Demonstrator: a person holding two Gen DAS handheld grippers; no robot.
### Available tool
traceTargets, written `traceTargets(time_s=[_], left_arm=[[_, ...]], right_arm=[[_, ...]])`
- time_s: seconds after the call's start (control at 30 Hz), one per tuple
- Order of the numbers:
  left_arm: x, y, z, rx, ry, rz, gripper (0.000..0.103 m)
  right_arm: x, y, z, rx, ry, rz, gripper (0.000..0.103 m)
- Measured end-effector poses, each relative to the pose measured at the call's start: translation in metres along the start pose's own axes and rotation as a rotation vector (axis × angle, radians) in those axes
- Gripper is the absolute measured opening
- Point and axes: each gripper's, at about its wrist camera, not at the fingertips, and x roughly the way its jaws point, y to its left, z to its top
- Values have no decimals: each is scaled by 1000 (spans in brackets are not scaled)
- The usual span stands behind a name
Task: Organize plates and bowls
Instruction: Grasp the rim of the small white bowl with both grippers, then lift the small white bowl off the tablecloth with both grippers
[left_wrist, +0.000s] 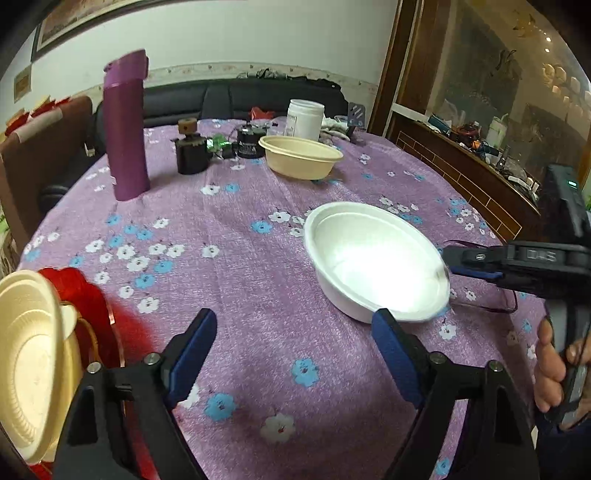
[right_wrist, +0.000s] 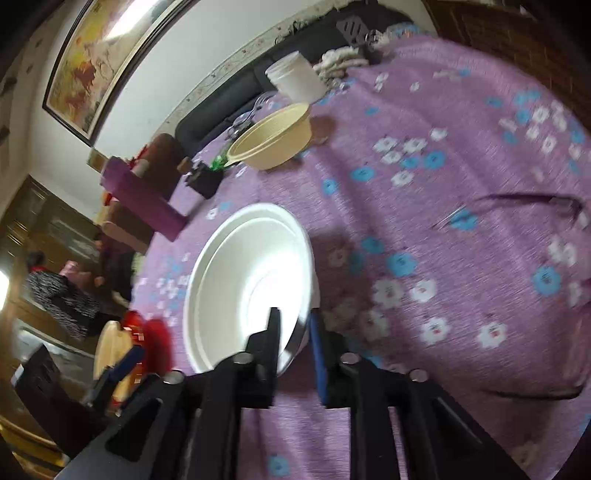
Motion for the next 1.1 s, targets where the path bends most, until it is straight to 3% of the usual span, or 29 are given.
traceTargets(time_s=[0.07, 0.2, 0.43, 0.63, 0.77, 0.87, 1.1], left_arm=[[8, 1, 4, -14, 20, -7, 71], [23, 1, 11, -33, 51, -26, 57], [43, -2, 25, -27, 71, -29, 33], [60, -7, 26, -17, 94, -34, 33], [63, -12, 24, 0, 95, -41, 20], [58, -19, 23, 38, 75, -17, 17], [37, -20, 17, 63, 65, 17, 17]], right_arm=[[-8, 1, 0, -20, -31, 6, 36], [-19, -3, 1, -29, -78, -5, 36], [-15, -20, -1, 20, -72, 13, 36], [-6, -21, -2, 23, -61, 24, 36], [1, -17, -6, 11, -52, 19, 22], [1, -15, -9, 11, -57, 23, 16], [-9, -4, -17, 1, -60, 33, 16]])
